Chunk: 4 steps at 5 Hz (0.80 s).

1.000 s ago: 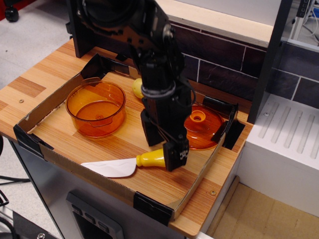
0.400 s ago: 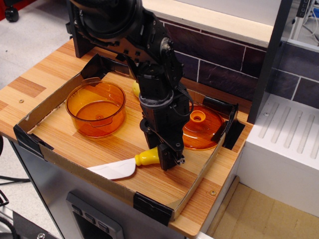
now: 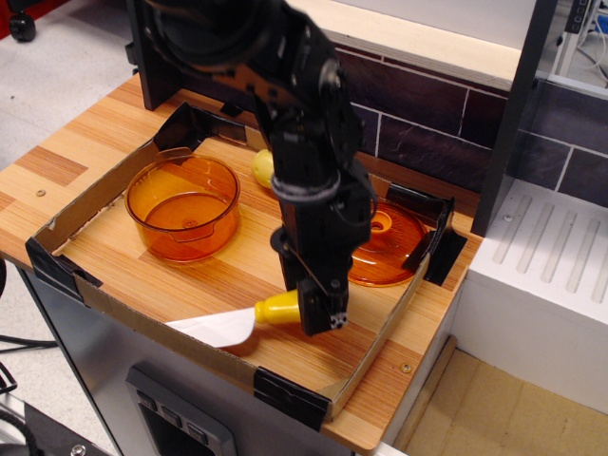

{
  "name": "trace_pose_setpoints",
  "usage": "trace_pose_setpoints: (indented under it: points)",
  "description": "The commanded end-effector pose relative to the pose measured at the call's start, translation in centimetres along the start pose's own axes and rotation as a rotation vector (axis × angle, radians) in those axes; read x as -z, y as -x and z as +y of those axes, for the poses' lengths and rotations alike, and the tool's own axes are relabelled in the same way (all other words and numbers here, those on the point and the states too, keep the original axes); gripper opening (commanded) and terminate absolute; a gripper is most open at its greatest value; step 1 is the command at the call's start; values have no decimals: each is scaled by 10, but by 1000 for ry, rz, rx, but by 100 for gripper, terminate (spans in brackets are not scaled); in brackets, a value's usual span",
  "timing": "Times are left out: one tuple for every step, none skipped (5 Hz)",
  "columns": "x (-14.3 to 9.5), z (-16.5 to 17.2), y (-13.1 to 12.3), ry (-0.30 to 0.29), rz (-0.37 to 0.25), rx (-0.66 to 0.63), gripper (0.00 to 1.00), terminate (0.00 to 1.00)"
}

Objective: Put knife in pot

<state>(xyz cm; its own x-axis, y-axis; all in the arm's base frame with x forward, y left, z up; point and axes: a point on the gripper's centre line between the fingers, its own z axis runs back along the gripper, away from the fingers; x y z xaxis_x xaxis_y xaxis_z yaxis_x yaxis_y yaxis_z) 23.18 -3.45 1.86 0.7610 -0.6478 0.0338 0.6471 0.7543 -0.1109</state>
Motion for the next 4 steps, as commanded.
trace_pose_setpoints:
  points:
    - [-62,2,-1,131,-4,228,0,0]
    - [-76,-5,2,159,8,311,0,0]
    - [-87,-5,13,134,-4,291,0,0]
    - [-96,15,24,57,-32,212,0,0]
